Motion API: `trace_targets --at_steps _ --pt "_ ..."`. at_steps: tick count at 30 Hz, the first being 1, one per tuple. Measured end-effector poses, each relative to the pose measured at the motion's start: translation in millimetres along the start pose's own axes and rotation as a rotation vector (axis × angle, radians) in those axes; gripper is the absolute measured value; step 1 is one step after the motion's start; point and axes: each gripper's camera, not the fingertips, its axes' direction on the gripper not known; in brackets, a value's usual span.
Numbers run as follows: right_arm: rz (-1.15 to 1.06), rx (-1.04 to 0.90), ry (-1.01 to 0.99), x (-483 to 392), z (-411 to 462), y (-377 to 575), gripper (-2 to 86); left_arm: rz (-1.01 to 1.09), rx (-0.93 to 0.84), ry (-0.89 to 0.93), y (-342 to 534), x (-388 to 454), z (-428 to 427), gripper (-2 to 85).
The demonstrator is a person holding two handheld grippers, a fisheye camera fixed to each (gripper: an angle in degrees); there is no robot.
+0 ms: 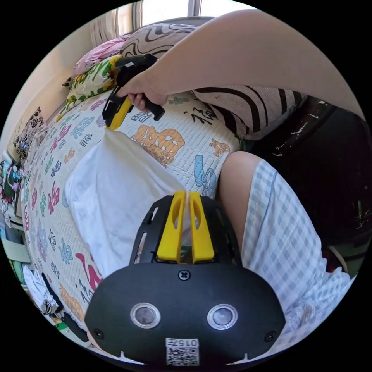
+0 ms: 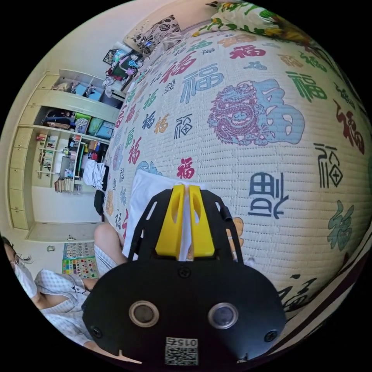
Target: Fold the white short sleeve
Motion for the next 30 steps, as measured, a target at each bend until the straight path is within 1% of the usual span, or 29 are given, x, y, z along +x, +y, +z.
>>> trace_targets --at_steps 2,4,7,9,11,13,15,17,18,20,22,23,27,30 --pt "0.046 0.014 -0.022 22 -9 11 6.3 -0.005 -0.016 0.011 -8 1 15 8.5" --pt "0.070 0.035 -0.025 37 -21 23 6.8 0.025 -0.035 0.069 -14 2 19 10.2" --pt "0.076 0.077 0.030 52 -46 50 8.6 0.047 -0.016 0.128 -12 -3 1 10.7" --pt "0.054 0.087 0.054 54 -59 70 9.8 0.015 0.022 0.149 -4 -15 -19 10.7" --pt "0.039 0.086 0.039 58 -73 98 10.2 -0.078 0.086 0.179 12 -43 -47 10.5" --pt "0.006 0.088 -0.009 57 -79 121 9.7 -0.171 0.114 0.168 26 -67 -66 10.2" --pt "-0.030 0.049 -0.035 52 -77 141 9.9 -0.268 0.116 0.108 40 -91 -79 9.9" --pt "-0.086 -0.043 -0.042 41 -64 161 9.9 -0.378 0.085 0.041 54 -118 -90 9.6" --pt "-0.099 -0.072 -0.033 38 -60 165 9.8 -0.396 0.091 0.039 57 -123 -94 9.5" --pt "-0.135 -0.198 0.044 31 -39 174 7.9 -0.435 0.151 0.050 63 -139 -110 9.2" --pt "-0.142 -0.234 0.132 32 -32 178 3.4 -0.432 0.176 0.050 61 -147 -118 9.1" --pt "-0.135 -0.213 0.183 34 -38 182 2.6 -0.425 0.179 0.044 57 -154 -123 9.1" --pt "-0.076 -0.180 0.109 52 -61 194 1.9 -0.372 0.212 0.010 34 -175 -136 9.1" --pt "-0.022 -0.150 0.070 68 -74 204 3.6 -0.274 0.176 -0.023 -6 -197 -130 10.0"
